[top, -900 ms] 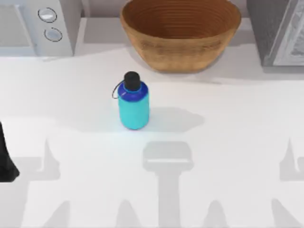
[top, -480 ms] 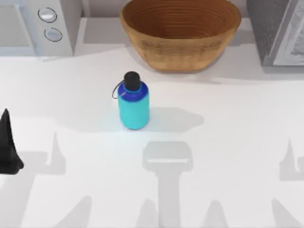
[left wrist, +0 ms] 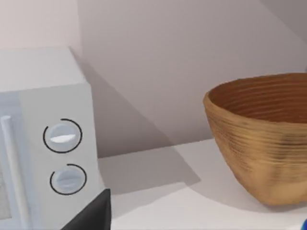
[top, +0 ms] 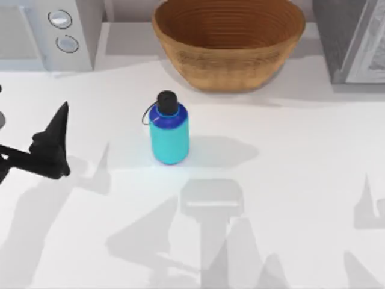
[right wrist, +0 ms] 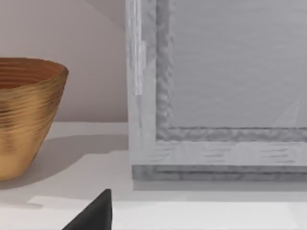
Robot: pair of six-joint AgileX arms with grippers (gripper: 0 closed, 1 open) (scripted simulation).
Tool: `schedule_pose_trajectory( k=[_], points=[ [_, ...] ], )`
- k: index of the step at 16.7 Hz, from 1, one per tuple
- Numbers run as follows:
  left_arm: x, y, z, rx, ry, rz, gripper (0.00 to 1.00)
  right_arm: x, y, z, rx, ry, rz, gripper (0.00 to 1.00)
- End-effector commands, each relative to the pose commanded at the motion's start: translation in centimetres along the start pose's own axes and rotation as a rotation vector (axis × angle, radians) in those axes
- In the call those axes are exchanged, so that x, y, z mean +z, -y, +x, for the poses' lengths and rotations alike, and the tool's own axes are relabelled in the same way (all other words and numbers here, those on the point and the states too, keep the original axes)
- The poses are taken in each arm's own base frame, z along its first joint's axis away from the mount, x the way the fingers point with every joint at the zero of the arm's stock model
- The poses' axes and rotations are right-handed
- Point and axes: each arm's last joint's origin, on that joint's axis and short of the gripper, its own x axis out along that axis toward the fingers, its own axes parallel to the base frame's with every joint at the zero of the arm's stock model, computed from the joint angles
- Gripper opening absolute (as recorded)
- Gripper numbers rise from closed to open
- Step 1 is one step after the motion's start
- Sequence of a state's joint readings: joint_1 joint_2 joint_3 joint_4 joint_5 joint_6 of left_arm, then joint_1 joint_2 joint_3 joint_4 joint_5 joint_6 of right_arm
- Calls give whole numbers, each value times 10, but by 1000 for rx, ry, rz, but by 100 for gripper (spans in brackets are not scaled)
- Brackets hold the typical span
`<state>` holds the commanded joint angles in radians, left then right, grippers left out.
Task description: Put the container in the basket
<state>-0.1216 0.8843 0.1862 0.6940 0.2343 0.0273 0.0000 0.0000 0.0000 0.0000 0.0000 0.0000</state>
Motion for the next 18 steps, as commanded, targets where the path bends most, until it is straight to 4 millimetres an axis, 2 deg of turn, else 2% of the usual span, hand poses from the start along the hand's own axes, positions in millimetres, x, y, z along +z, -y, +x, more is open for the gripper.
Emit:
schedule_pose_trajectory(
  k=[3, 8, 13, 15, 18],
  points=[
    [-18, 2, 38, -113, -36, 2, 100, 0, 0, 0, 0, 0, 0, 100],
    [-74, 13, 85, -289, -89, 3, 100, 0, 0, 0, 0, 0, 0, 100],
    [-125, 26, 103, -416, -102, 5, 100, 0, 0, 0, 0, 0, 0, 100],
    [-135, 29, 106, -444, -96, 7, 100, 0, 0, 0, 0, 0, 0, 100],
    [-139, 30, 107, -456, -92, 8, 100, 0, 0, 0, 0, 0, 0, 100]
  ],
)
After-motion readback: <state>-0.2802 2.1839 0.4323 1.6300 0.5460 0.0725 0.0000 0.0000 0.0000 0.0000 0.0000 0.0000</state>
